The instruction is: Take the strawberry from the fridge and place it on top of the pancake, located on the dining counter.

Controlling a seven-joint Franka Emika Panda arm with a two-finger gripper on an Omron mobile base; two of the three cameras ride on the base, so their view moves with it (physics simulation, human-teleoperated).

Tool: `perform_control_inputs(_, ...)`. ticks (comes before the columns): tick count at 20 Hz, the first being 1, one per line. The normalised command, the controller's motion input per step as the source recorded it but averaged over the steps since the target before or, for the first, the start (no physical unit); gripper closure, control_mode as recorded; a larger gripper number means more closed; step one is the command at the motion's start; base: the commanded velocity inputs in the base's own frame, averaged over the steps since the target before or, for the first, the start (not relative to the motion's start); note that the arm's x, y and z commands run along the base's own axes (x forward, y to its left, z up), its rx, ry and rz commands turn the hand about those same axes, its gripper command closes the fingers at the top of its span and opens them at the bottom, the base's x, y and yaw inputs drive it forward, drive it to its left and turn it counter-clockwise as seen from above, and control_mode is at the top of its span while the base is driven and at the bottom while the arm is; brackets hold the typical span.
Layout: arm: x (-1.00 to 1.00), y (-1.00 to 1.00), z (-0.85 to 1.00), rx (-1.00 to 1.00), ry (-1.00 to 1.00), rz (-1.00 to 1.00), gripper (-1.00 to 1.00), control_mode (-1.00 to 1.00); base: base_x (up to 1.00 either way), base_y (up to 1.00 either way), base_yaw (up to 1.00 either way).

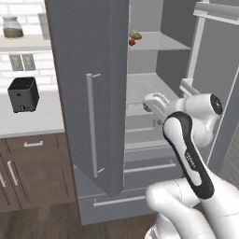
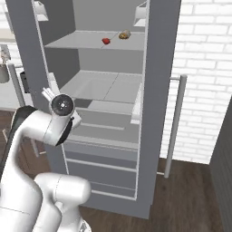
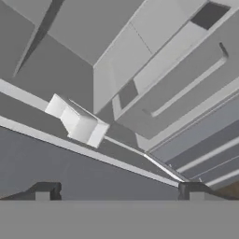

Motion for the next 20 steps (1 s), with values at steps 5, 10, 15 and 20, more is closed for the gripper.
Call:
perform_control_inputs(5,0.6,0.0,0.0,0.16,0.08,0.0,-1.0,-1.0,0.0,0.0,0.0)
perform_control_inputs(10,0.71,0.06,0.0,0.17,0.11,0.0,-1.0,-1.0,0.0,0.0,0.0)
perform_control_inputs(15,0.72,0.22,0.0,0.17,0.08,0.0,-1.0,-1.0,0.0,0.0,0.0)
perform_control_inputs(20,0.55,0.26,-0.01,0.16,0.03,0.0,-1.0,-1.0,0.0,0.0,0.0)
